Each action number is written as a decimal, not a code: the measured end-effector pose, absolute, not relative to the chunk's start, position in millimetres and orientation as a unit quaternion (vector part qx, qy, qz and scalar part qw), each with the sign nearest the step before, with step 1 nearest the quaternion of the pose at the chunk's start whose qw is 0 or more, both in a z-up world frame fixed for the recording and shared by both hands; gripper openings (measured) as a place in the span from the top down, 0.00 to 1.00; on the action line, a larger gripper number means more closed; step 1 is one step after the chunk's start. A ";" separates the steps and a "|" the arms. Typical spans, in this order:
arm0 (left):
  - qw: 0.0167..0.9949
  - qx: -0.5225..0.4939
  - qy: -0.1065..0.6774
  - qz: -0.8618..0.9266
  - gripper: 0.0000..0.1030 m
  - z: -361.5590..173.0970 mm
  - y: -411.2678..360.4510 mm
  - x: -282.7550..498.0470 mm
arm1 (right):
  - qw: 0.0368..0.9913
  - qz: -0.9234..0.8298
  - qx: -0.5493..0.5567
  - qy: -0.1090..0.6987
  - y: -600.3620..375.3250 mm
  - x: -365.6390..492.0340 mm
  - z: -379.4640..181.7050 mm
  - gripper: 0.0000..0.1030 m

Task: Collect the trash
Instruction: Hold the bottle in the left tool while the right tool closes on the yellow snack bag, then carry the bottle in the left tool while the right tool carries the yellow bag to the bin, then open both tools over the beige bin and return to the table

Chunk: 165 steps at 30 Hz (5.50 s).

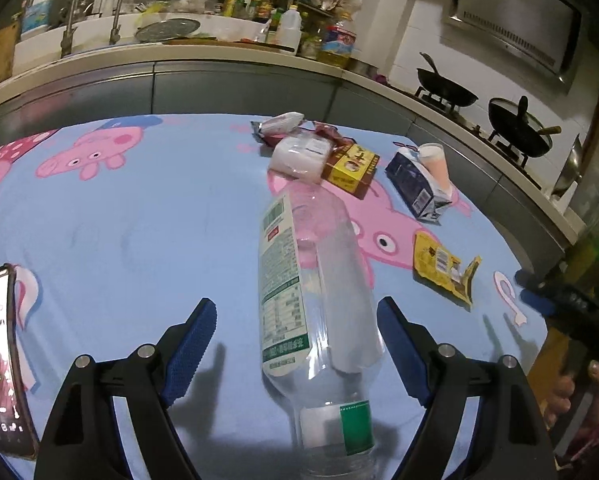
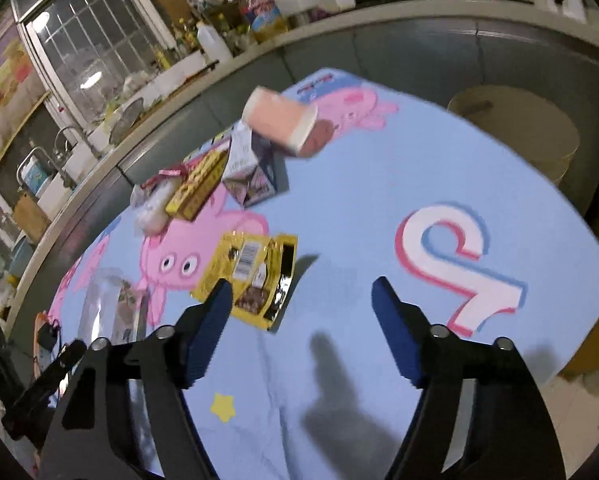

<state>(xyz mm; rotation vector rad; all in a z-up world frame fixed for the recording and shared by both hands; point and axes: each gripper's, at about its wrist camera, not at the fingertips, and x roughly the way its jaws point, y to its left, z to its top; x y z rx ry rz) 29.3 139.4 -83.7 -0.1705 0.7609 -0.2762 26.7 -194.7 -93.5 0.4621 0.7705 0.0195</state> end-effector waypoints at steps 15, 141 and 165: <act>0.905 -0.069 0.407 -0.106 0.09 -92.9 136.4 2.5 | 0.868 0.058 0.256 0.420 -191.9 45.4 -123.0 0.54; 0.807 0.105 0.413 -0.409 0.22 -51.5 -322.5 186.7 | 0.918 -0.104 0.309 0.225 -496.9 62.4 -116.0 0.63; 0.904 0.010 0.407 -0.132 0.22 -86.7 76.2 98.3 | 0.899 0.147 0.213 0.352 -197.7 101.4 -93.9 0.63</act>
